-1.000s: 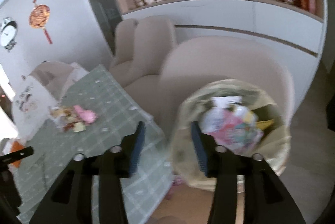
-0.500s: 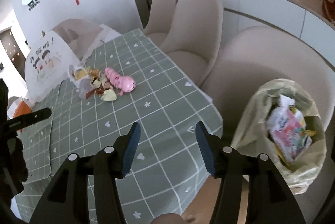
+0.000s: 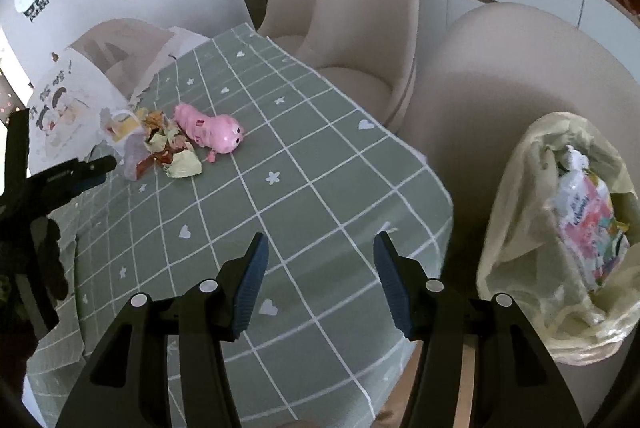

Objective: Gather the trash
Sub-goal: 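Move both tools back over the table toward the remaining wrappers, then close the left tool on the purple plastic wrapper while the right tool grasps the orange-and-white snack bag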

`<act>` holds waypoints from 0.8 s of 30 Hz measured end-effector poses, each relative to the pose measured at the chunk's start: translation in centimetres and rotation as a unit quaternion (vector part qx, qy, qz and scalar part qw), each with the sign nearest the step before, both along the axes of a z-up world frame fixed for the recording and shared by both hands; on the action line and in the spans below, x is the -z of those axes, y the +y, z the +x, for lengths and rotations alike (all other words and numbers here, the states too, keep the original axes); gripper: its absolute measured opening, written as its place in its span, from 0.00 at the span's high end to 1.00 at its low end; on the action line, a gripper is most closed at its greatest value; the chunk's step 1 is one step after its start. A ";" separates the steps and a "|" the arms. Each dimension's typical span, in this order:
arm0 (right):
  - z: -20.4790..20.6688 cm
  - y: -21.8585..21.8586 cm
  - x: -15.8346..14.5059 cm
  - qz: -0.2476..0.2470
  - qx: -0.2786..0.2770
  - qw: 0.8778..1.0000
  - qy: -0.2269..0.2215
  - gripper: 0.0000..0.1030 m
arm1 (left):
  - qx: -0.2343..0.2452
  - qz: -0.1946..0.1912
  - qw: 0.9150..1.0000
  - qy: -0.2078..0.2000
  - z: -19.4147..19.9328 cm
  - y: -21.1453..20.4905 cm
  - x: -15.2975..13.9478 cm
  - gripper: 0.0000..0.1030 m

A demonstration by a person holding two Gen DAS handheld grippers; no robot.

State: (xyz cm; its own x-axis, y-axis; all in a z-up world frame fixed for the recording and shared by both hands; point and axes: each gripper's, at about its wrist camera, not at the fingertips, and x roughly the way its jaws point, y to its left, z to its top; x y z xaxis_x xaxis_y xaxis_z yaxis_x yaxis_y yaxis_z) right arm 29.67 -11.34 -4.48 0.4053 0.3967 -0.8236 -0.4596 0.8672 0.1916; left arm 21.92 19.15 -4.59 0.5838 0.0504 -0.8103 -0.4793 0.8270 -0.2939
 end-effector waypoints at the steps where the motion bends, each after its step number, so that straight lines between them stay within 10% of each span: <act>1: 0.1 0.6 0.1 -0.001 -0.006 1.000 0.000 0.50 | -0.004 0.001 1.000 0.003 0.5 0.2 0.4 0.56; 9: 1.4 4.3 1.9 -0.010 -0.039 0.999 0.015 0.50 | 0.003 0.010 0.999 0.032 2.6 0.2 1.8 0.89; 24: 2.1 10.6 1.3 0.004 -0.071 0.997 0.012 0.50 | 0.057 -0.022 0.997 0.044 -3.6 0.6 0.3 0.96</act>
State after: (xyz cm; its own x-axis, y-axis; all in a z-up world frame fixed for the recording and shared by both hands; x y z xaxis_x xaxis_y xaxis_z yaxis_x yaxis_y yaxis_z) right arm 31.81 -0.72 -5.78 0.3248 0.4554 -0.8289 -0.5725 0.7923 0.2109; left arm 18.29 19.73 -4.91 0.5100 -0.0490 -0.8588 -0.4084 0.8649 -0.2919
